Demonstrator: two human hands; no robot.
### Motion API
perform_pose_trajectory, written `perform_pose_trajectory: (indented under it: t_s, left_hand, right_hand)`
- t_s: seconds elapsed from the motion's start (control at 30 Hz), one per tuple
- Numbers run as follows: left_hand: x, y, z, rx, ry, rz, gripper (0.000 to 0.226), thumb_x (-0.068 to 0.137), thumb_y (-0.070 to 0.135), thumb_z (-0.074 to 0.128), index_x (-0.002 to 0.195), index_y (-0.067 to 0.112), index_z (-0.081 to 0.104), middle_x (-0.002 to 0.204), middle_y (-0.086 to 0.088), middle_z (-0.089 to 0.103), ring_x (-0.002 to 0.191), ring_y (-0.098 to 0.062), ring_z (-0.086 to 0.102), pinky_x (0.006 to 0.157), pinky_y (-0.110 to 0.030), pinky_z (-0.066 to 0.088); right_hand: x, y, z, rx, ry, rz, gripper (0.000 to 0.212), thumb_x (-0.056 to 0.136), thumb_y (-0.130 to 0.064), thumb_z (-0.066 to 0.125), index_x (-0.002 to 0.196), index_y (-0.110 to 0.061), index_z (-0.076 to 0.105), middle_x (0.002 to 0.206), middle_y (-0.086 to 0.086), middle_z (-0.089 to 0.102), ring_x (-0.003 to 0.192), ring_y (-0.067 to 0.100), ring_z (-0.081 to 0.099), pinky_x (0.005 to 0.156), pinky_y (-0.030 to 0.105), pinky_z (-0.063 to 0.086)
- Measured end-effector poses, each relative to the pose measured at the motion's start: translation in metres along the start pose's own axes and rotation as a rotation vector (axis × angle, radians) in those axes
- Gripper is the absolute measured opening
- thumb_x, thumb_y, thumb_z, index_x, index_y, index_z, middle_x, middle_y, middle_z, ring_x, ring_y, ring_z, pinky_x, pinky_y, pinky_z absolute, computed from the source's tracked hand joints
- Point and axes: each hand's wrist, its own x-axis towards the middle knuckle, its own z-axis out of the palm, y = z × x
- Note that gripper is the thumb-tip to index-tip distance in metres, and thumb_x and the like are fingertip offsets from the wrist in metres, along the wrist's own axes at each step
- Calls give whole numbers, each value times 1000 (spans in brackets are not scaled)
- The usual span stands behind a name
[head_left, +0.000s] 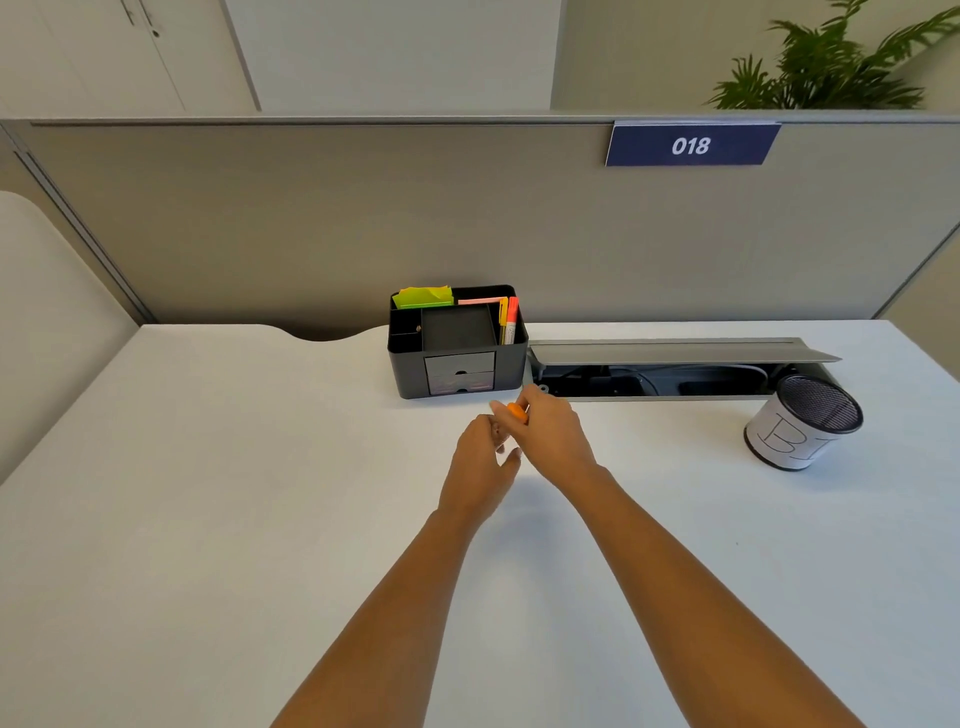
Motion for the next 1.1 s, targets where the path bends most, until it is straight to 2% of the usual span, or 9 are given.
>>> perform_pose_trajectory:
  t_s: [0.17,0.23,0.33,0.4,0.6,0.73,0.9,1.0,1.1]
  left_hand:
    - [6,6,2,42,62,-34,31,89,24,60,113,6,57,113,-10,67,101,-24,64,89,-30,51]
    - [6,8,1,93,83,-26,25,90,24,58,106,5,62,100,-11,70,90,-24,66,81,-30,52]
    - [6,13,-3,119,92,-59,24,89,24,54,78,4,61,72,-11,65,68,-24,59,63,-31,45]
    - [7,15,-6,86,65,-84,27,87,22,53,68,4,58,62,-8,58,60,-23,53,58,-31,42]
    - [6,23,-15,-94,-145,-108,23,89,17,54,71,3,57,52,-3,44,50,-13,40,53,-24,35]
    - [6,27,-18,-140,-239,-121,30,86,14,55,57,12,49,52,-3,42,49,-13,37,51,-23,32]
    - [8,25,-17,-202,-319,-128,14,84,14,58,74,4,55,52,-3,40,47,-14,34,46,-23,29]
    - [7,26,-19,-249,-384,-123,8,84,7,55,76,5,53,51,-3,38,43,-12,32,43,-20,26]
    - [2,28,-23,-312,-479,-151,21,82,-4,46,66,10,43,38,3,34,32,-7,26,37,-16,20]
  right_hand:
    - [-1,-5,-6,-203,55,-51,47,93,-50,33,107,-12,58,100,11,65,92,25,62,85,36,51]
    - [-2,-6,-9,-226,90,-56,49,94,-49,31,84,-13,62,79,8,63,77,20,60,78,31,52]
    - [-4,-7,-10,-209,101,-35,50,93,-46,34,59,-15,52,54,0,47,57,13,48,64,23,42]
    - [-4,-6,-10,-126,104,-27,50,92,-42,39,49,-16,44,47,-2,39,48,12,39,55,19,34]
    - [-4,-2,-10,8,126,-65,46,88,-34,48,48,-11,48,43,-1,36,44,11,34,49,17,26]
    - [-3,1,-13,20,125,-86,46,87,-30,52,45,-13,45,43,-2,35,44,11,34,49,16,25]
    - [-4,3,-16,43,145,-144,43,81,-26,57,43,-16,43,43,-3,35,44,11,33,48,16,26]
    - [-5,4,-17,45,148,-222,44,77,-30,55,39,-22,36,41,-4,32,43,10,31,47,18,25]
    - [-5,2,-21,25,120,-330,36,71,-35,47,40,-21,35,43,-4,33,45,10,31,49,21,29]
